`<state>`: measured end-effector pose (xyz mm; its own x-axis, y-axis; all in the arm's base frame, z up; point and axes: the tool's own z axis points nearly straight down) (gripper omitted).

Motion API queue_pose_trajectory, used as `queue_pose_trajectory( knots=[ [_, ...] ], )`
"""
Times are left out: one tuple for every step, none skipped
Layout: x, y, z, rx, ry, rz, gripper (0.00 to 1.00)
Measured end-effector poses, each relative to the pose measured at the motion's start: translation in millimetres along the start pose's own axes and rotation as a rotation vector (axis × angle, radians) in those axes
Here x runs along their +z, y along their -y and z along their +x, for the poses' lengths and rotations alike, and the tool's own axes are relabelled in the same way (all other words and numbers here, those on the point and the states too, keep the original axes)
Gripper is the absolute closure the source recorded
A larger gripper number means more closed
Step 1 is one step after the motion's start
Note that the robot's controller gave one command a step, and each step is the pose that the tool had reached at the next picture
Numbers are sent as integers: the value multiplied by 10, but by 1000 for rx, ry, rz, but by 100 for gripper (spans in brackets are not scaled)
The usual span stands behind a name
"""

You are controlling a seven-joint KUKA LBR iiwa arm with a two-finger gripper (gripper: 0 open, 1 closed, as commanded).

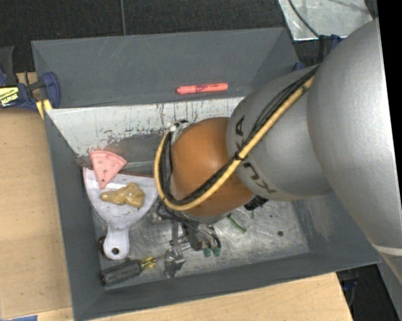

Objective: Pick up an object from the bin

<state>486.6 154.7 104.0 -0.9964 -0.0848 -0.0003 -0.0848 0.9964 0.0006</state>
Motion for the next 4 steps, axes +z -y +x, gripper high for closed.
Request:
queue_pose_trajectory(
  knots=[
    [18, -326, -17, -167, 2, 1, 0],
    [99, -406, -39, -41, -4, -3, 0],
    [296, -280, -38, 8, 17, -6, 100],
    [296, -280, -38, 9, 17, -6, 100]
  ],
)
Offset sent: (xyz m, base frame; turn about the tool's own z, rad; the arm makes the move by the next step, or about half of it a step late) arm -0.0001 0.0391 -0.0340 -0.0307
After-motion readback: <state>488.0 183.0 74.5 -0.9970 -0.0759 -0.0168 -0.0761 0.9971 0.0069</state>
